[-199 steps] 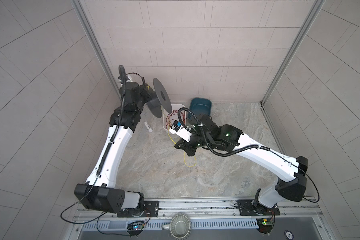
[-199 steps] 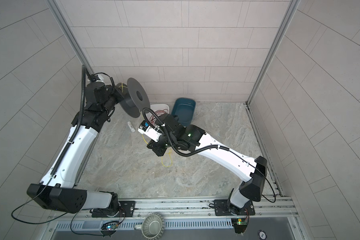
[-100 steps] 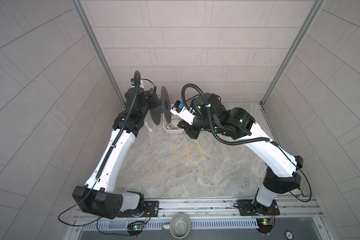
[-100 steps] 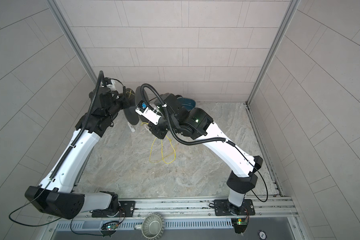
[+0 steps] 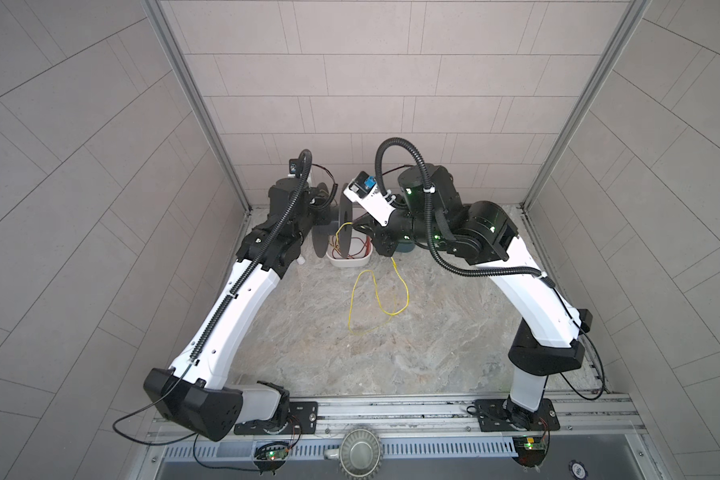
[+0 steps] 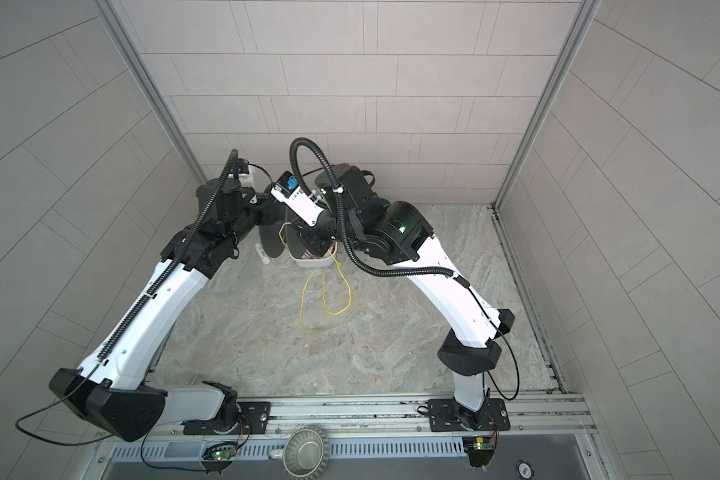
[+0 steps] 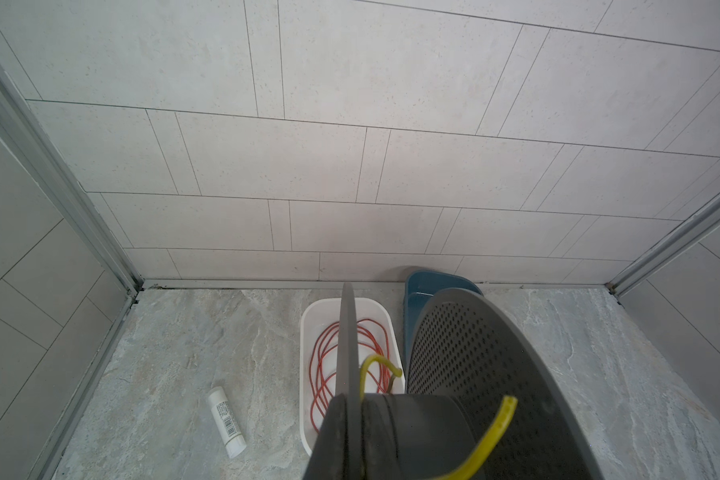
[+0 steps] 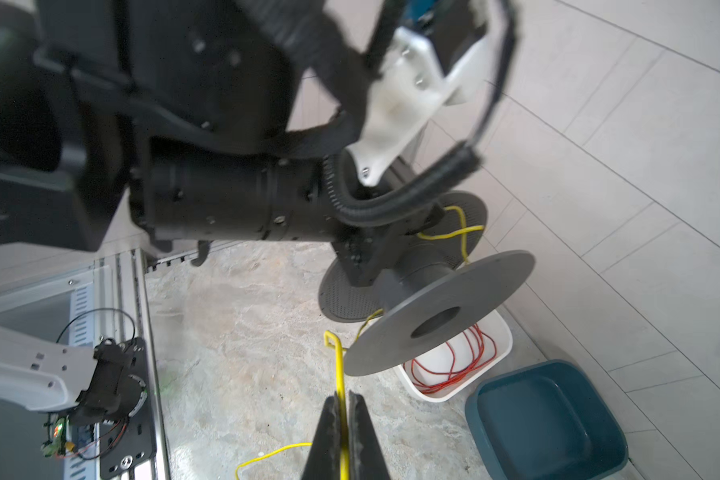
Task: Wrap the cables
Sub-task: 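Swing the right gripper with the cable up around the spool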
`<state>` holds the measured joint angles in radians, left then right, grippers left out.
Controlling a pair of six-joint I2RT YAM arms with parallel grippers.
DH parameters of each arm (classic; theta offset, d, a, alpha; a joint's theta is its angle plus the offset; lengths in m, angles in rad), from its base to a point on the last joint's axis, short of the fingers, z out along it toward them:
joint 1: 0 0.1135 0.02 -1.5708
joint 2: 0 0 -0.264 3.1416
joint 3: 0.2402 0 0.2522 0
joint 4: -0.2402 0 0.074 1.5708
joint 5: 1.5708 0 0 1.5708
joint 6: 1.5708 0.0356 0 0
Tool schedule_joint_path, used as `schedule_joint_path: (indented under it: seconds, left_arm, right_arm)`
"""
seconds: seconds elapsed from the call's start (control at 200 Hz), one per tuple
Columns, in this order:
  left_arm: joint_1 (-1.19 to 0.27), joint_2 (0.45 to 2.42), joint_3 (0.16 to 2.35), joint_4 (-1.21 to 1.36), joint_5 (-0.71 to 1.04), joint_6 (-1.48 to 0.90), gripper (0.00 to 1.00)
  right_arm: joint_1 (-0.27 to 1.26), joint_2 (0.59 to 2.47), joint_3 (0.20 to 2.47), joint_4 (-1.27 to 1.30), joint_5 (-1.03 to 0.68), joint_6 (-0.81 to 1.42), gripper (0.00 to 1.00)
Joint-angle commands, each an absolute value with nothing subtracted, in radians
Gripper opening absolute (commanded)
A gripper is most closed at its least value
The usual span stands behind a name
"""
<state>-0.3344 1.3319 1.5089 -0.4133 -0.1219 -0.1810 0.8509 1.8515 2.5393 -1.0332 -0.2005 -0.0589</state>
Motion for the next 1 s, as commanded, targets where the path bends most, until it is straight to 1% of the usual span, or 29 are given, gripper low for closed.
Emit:
schedule_joint_path:
  seconds: [0.0, 0.15, 0.355, 0.515, 0.65, 0.821, 0.996]
  left_arm:
    - [-0.344, 1.284, 1.475, -0.339, -0.071, -0.118, 0.0]
    - [-0.349, 1.272, 1.45, -0.321, 0.01, -0.081, 0.0]
    - [-0.359, 1.242, 1.424, -0.296, 0.131, -0.014, 0.0]
    - [-0.364, 1.225, 1.413, -0.29, 0.18, 0.021, 0.0]
    - [-0.365, 1.201, 1.386, -0.26, 0.242, 0.039, 0.0]
    - [-0.365, 1.168, 1.359, -0.238, 0.312, 0.058, 0.0]
    - [-0.365, 1.143, 1.345, -0.229, 0.336, 0.059, 0.0]
  right_arm:
    - [0.77, 1.824, 2.551, -0.933, -0.268, 0.017, 0.0]
    - [0.667, 1.836, 2.554, -0.839, -0.408, 0.122, 0.0]
    - [0.566, 1.886, 2.602, -0.818, -0.493, 0.18, 0.0]
    - [0.481, 1.91, 2.602, -0.813, -0.546, 0.204, 0.0]
    - [0.447, 1.94, 2.602, -0.826, -0.556, 0.188, 0.0]
    - [0.416, 1.978, 2.602, -0.858, -0.529, 0.148, 0.0]
    - [0.379, 2.005, 2.584, -0.893, -0.521, 0.095, 0.0]
